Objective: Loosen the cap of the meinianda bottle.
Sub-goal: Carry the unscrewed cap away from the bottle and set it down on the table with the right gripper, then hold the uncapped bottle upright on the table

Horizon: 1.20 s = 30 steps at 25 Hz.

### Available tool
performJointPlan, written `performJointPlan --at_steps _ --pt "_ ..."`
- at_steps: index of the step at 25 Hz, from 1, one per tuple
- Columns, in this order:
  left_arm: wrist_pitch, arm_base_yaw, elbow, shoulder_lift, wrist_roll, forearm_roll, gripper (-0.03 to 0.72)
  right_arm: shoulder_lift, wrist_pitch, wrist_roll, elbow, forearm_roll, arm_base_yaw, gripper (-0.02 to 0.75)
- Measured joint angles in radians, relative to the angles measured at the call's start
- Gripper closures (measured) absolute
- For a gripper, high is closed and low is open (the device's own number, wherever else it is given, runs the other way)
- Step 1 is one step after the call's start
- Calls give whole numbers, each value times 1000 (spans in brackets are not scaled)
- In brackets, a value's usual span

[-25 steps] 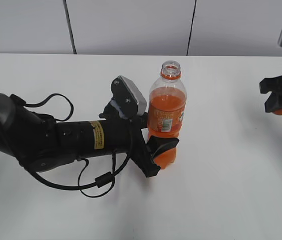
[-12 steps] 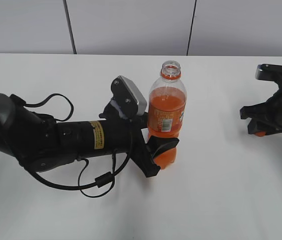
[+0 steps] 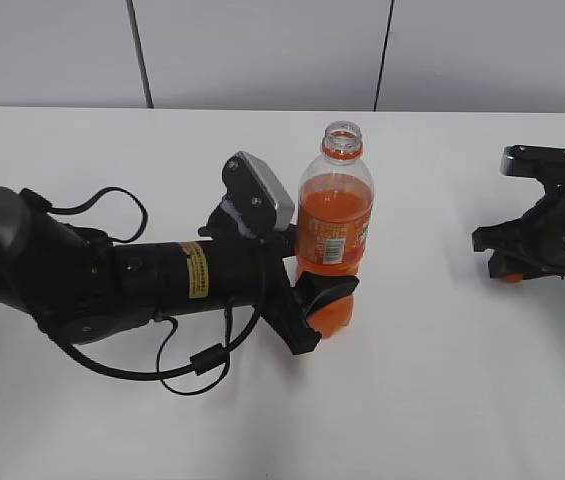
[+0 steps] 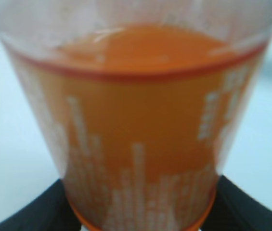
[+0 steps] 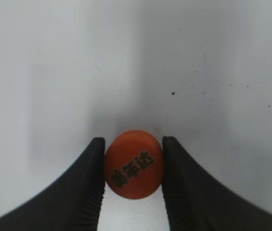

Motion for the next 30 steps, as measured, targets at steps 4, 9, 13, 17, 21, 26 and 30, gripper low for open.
performJointPlan --at_steps 4,9,13,17,21,26,30 --pt "0 0 0 0 0 0 284 0 -2 0 1 0 0 465" --pt "0 0 0 0 0 0 284 0 -2 -1 2 0 0 423" --pt "0 0 0 0 0 0 284 0 -2 -2 2 0 0 244" --pt "0 0 0 0 0 0 284 0 10 -2 2 2 0 159" --pt "17 0 0 -5 0 -3 284 0 29 -2 2 25 0 153" --pt "80 1 0 -7 1 -3 151 -11 36 -2 2 35 0 152" --pt "111 2 0 -7 1 -3 90 -55 38 -2 3 37 0 152"
